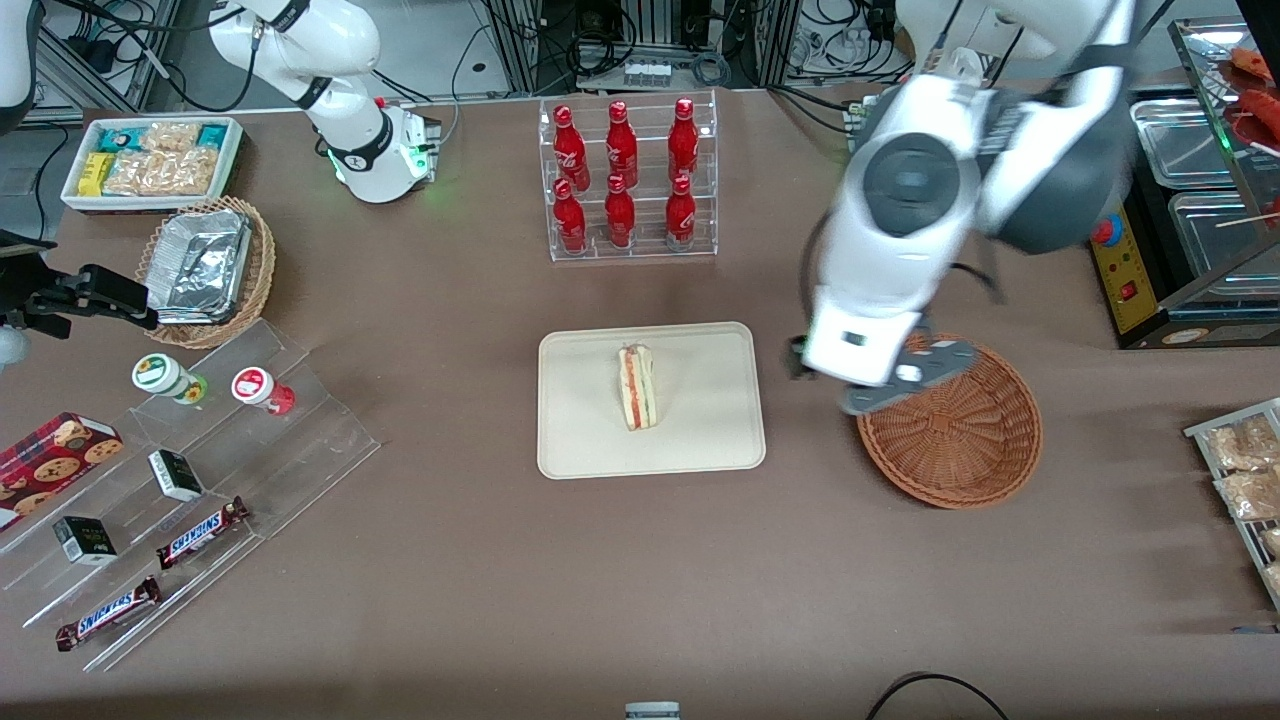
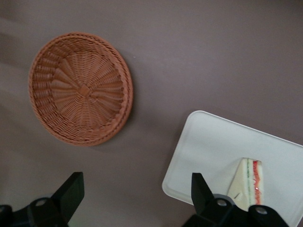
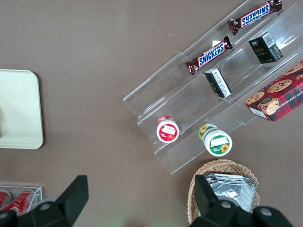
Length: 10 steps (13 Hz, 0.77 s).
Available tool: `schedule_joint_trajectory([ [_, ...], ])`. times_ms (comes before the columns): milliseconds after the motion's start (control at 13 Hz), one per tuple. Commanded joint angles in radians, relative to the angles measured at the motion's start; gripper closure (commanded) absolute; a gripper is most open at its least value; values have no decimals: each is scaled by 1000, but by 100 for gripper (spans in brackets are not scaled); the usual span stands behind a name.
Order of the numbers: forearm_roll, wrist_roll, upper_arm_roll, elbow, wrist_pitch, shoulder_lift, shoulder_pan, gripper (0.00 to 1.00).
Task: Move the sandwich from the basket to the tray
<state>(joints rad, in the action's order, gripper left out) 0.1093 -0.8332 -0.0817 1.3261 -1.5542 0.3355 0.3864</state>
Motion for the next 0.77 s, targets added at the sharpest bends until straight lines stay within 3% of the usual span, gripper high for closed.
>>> schedule_joint_trajectory([
  [0, -42, 124, -13, 114, 3, -116, -101, 0],
  [308, -102, 348, -12, 183, 17, -217, -247, 0],
  [692, -122, 449, -9, 407, -67, -397, -305, 0],
])
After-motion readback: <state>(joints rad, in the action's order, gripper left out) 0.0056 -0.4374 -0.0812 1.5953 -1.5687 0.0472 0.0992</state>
